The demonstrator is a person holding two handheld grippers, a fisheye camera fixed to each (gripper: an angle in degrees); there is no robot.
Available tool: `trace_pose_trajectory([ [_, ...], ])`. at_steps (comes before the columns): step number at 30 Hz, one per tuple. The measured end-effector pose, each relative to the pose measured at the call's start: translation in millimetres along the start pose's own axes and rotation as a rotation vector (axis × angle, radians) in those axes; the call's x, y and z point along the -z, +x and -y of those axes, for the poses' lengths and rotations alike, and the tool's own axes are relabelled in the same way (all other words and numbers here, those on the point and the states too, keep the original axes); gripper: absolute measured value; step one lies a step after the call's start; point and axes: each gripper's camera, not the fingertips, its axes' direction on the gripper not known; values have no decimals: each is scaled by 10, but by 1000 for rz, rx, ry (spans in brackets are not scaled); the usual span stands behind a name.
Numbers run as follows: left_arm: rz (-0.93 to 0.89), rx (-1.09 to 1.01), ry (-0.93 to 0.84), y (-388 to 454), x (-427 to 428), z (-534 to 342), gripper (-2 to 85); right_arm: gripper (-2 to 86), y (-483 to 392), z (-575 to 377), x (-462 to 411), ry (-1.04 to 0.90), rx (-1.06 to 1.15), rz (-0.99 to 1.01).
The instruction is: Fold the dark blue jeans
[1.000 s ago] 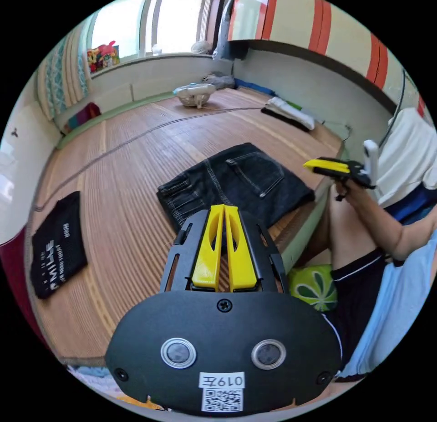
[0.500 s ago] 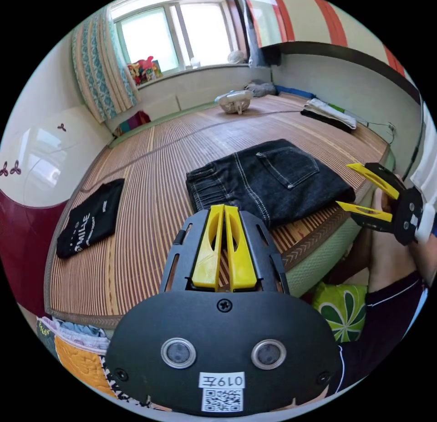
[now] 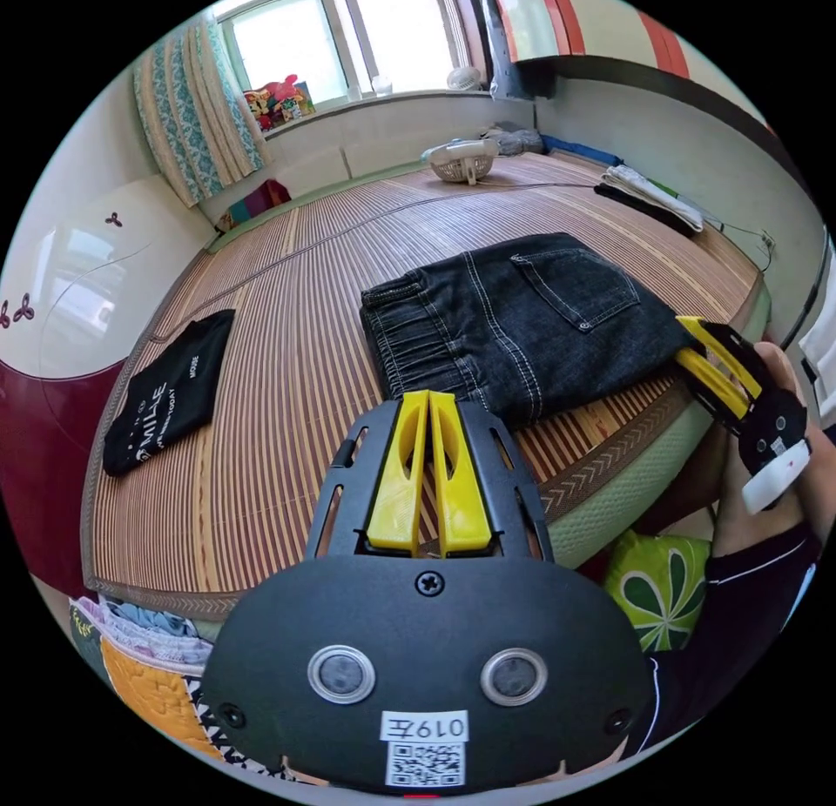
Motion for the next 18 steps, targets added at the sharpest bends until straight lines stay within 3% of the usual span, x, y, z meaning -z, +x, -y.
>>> trace_pose_trajectory([
  [4, -73, 43, -51, -84, -121, -20, 9, 1, 170, -42, 185, 39, -78, 14],
  [10, -9, -18, -50, 71, -184, -75, 9, -5, -221, -46, 268, 9, 15, -21],
  [18, -86, 69, -5, -23, -152, -162, 8, 4, -489, 31, 397, -25, 53, -41],
])
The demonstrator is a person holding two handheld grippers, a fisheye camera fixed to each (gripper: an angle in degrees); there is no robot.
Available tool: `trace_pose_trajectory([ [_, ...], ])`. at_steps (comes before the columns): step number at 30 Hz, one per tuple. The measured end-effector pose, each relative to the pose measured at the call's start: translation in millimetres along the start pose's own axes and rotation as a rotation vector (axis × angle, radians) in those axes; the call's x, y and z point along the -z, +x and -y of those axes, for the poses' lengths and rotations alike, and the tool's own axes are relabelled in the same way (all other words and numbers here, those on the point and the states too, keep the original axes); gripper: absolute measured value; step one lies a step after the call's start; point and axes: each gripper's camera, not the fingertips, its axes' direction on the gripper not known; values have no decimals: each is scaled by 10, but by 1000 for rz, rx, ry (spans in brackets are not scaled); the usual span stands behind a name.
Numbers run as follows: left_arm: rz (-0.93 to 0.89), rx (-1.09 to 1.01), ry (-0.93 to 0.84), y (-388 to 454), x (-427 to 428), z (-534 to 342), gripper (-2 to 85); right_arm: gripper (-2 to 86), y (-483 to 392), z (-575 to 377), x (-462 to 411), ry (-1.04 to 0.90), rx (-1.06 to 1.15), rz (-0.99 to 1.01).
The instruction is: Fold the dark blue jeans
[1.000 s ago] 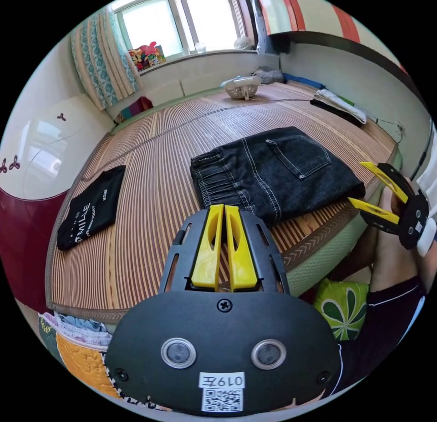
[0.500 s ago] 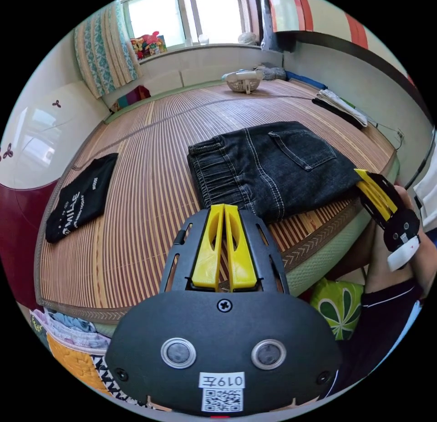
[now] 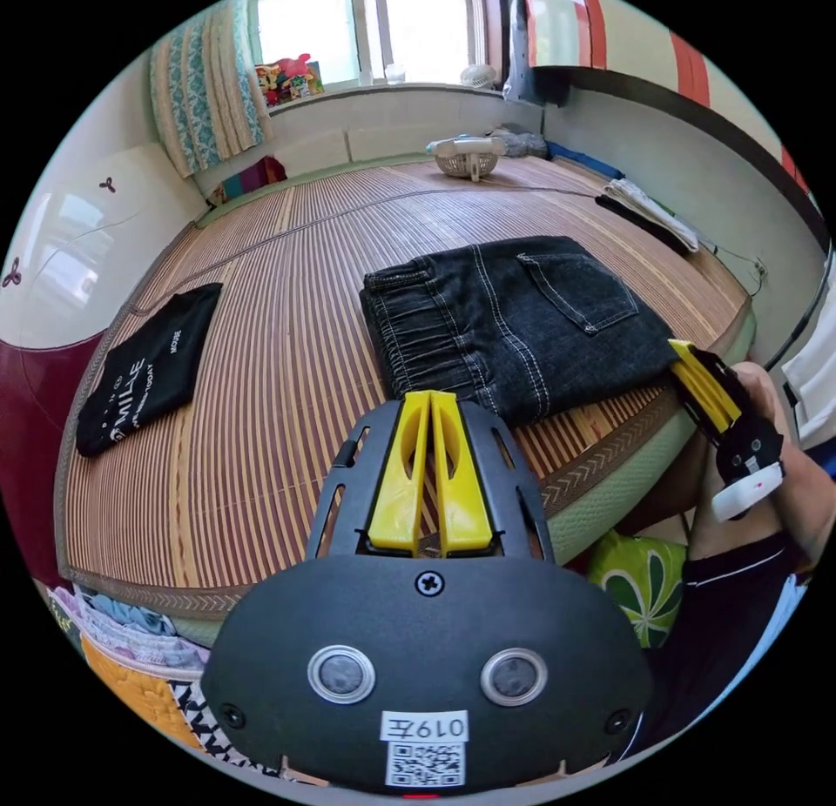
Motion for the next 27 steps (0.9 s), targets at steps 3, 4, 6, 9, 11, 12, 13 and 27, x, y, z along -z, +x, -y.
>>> trace_pose_trajectory([
  [3, -39, 51, 34, -57, 62, -30, 9, 25, -54, 32, 15, -37, -6, 3],
  [4, -40, 64, 73, -67, 114, -48, 9, 38, -67, 32, 35, -38, -8, 3],
  [6, -41, 67, 127, -57, 176, -65, 9, 57, -43, 27, 67, -38, -26, 22],
  [9, -45, 30, 91, 35, 70, -43, 9, 64, 11, 4, 85, -44, -53, 67],
  [11, 12, -14, 27, 163, -71, -15, 8, 59, -25, 4, 40, -62, -43, 82],
  [12, 25, -23, 28, 191, -81, -13, 8, 59, -31, 4, 34, -61, -41, 83],
  [13, 46, -42, 22, 237, -99, -9, 8, 58, -26, 5, 28, -60, -46, 87],
  [27, 76, -40, 22, 416, -438, 148, 7, 33, 229, 122, -338, -118, -127, 143],
])
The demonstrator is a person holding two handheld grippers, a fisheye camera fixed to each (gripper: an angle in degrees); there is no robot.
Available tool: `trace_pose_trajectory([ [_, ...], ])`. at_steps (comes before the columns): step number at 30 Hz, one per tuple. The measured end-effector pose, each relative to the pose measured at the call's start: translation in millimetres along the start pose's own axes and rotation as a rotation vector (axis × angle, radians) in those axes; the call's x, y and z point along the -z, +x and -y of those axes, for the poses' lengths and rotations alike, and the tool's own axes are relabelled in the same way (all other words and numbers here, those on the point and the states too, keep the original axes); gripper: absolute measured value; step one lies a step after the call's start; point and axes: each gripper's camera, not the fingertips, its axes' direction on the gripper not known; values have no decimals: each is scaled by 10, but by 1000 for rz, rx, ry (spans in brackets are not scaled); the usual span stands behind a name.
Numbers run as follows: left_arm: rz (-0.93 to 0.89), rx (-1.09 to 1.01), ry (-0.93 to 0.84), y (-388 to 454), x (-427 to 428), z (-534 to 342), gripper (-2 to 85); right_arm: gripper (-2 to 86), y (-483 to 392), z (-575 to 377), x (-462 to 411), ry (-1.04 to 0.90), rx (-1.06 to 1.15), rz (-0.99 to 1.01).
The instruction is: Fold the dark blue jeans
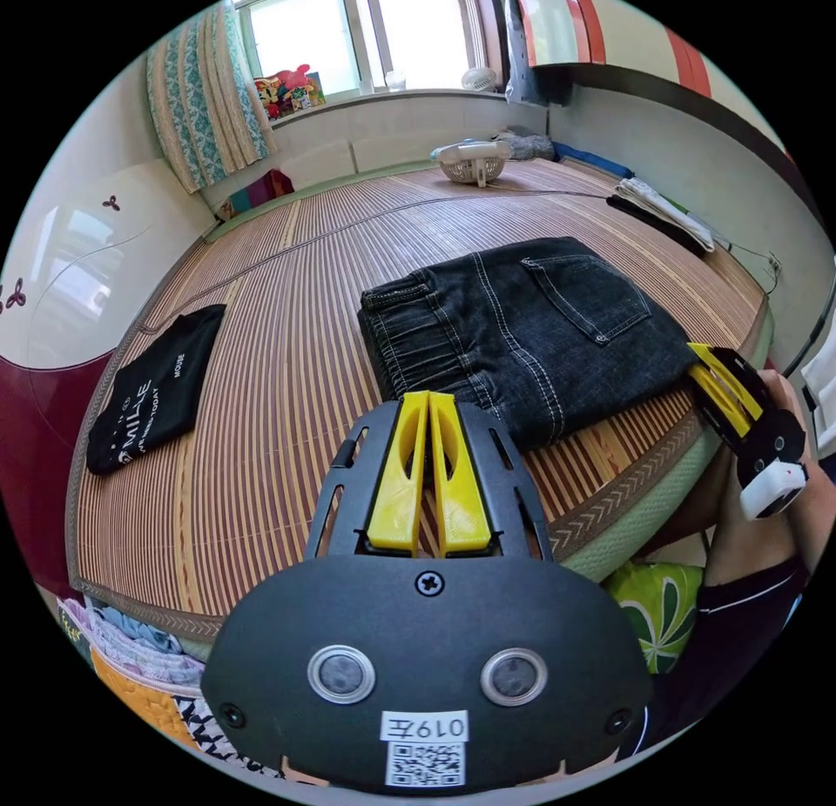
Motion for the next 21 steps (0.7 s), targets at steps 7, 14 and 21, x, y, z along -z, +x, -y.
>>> trace_pose_trajectory([
  [7, -30, 2, -2, 82, -154, 153, 6, 21, 180, 81, -256, -23, -25, 5],
  [14, 4, 43, 11, 234, -68, 127, 7, 13, 343, 17, -246, -19, -34, -23],
  [21, 110, 31, 1, 564, 289, -66, 8, -3, 1226, -297, 49, -2, -350, 283],
])
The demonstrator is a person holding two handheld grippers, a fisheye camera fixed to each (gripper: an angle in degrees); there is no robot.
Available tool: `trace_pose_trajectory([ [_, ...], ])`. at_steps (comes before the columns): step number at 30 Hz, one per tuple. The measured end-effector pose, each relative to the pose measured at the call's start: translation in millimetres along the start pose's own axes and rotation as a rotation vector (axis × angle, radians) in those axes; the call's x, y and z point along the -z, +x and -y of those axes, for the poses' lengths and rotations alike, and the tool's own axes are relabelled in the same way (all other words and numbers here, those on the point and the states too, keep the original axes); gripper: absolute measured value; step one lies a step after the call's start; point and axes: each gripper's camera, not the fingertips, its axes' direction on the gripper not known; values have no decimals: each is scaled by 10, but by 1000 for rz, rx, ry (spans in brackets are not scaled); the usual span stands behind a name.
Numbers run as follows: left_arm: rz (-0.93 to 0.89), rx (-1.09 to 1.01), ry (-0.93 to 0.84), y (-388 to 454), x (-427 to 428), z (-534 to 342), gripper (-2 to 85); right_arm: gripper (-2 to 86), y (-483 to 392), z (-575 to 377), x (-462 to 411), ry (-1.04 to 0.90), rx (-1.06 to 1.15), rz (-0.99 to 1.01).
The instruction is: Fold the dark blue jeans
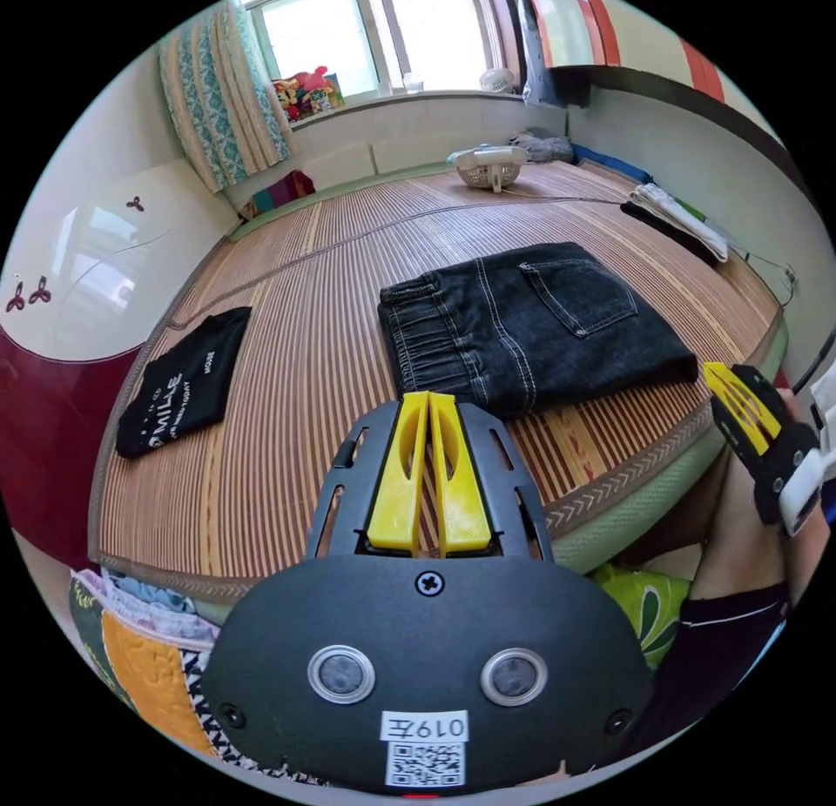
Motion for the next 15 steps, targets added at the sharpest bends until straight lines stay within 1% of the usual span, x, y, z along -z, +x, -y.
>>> trace_pose_trajectory([
  [1, 10, 44, 9, 20, 62, -57, 9, -5, 200, 39, 8, -40, -119, 103],
  [2, -35, 96, 4, 34, 92, -149, 9, -6, 376, 61, -53, -109, -229, 252],
  [3, -73, 116, -1, 49, 99, -201, 9, -6, 445, 62, -103, -144, -273, 341],
  [4, -147, 152, -8, 100, 112, -307, 10, -7, 554, 42, -219, -200, -354, 526],
  [5, -193, 180, -9, 181, 135, -402, 10, -7, 615, 22, -281, -237, -416, 581],
  [7, -214, 175, 13, 371, 194, -526, 9, -7, 590, 76, -122, -177, -339, 511],
  [9, -159, 136, 41, 597, 258, -603, 9, -8, 623, 112, 120, -84, -325, 455],
  [11, -25, 74, 89, 865, 339, -619, 8, -9, 788, 130, 394, -8, -398, 395],
  [13, 63, 59, 127, 990, 371, -614, 8, -9, 980, 142, 490, -20, -485, 410],
  [15, 9, 68, 124, 1031, 343, -598, 8, -10, 1122, 155, 503, -42, -522, 491],
])
